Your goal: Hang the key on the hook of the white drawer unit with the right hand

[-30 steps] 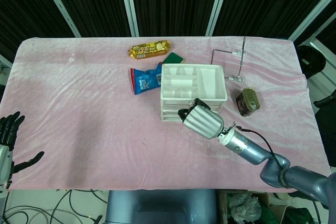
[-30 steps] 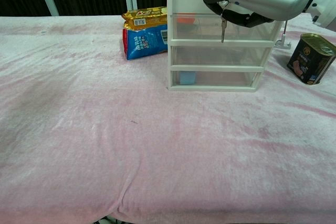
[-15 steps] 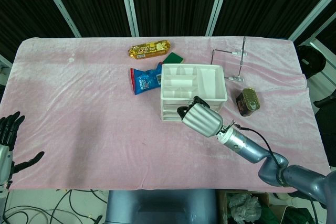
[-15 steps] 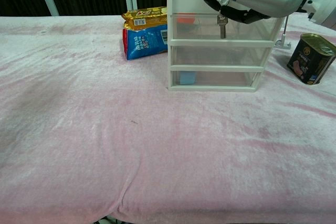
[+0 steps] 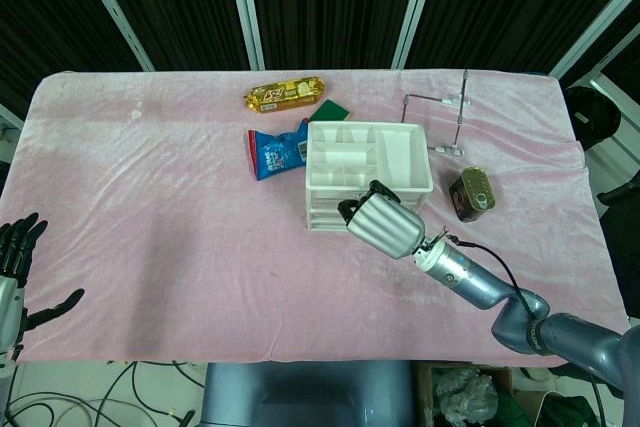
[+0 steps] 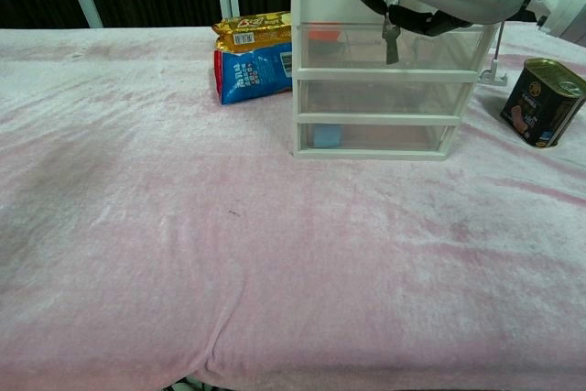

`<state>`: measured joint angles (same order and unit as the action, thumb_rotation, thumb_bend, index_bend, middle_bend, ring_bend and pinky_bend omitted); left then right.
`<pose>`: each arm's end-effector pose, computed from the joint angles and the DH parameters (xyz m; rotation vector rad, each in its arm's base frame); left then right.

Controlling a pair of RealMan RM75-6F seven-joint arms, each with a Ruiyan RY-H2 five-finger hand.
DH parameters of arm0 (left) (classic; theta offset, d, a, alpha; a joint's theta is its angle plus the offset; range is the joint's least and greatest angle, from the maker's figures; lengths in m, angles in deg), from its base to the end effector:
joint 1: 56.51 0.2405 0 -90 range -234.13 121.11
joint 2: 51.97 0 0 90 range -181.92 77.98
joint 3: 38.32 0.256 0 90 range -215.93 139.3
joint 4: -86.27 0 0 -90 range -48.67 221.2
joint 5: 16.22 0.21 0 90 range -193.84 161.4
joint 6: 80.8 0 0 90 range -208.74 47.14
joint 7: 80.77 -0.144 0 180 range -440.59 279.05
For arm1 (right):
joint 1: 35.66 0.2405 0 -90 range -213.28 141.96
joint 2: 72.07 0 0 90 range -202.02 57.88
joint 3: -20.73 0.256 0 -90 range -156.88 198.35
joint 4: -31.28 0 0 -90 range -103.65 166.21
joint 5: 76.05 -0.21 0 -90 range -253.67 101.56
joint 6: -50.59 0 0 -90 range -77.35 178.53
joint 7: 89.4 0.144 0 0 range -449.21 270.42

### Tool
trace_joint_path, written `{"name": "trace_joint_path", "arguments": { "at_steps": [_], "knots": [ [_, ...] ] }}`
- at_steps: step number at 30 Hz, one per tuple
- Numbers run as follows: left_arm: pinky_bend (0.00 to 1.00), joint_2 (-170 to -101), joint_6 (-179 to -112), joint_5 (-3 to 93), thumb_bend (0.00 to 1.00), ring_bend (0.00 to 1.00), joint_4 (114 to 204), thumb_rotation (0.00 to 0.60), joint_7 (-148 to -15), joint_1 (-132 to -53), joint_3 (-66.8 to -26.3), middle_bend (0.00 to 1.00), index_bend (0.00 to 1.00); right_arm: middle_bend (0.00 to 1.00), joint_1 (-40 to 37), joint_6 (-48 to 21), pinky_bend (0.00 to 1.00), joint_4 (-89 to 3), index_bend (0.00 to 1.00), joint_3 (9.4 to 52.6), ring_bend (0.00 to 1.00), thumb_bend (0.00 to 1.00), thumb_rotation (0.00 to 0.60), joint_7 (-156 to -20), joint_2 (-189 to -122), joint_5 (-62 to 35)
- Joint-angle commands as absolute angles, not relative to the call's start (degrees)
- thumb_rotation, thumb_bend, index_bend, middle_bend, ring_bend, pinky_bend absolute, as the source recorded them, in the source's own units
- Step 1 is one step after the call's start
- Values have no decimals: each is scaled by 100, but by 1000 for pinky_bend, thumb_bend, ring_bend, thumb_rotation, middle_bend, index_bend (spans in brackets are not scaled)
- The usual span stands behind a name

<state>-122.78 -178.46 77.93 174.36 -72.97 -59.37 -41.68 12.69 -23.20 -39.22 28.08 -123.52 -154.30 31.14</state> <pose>-0.2900 0.1680 0.1511 -1.2941 -0.8340 -1.2353 -0.0972 -0.3544 0.0528 1.8902 0.5088 0.9981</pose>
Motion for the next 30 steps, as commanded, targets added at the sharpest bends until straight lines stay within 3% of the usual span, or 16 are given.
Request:
{"name": "trace_joint_path", "arguments": {
  "at_steps": [1,6,12,30],
  "knots": [
    [12,-12276,-17846,7795,32,9,17438,600,-7297,-5938,-4168,21,42,953,1270,-2303,882,-3929,611,2813,1000,452,600,-12370,-15425,3095],
    [12,-12273,-17853,7792,33,9,17441,600,-7289,-5935,-4171,21,42,953,1267,-2288,882,-3961,373,2797,1000,369,600,-12381,-15422,3086],
    [12,-12274,-17851,7795,33,9,17440,600,-7292,-5935,-4168,21,42,950,1255,-2314,882,-3985,231,2779,1000,309,600,-12381,-15446,3095],
    [12,-12277,-17848,7797,32,9,17450,600,-7292,-5936,-4166,21,42,949,1245,-2438,882,-4207,213,2910,1000,239,600,-12534,-15325,3064]
  ]
}}
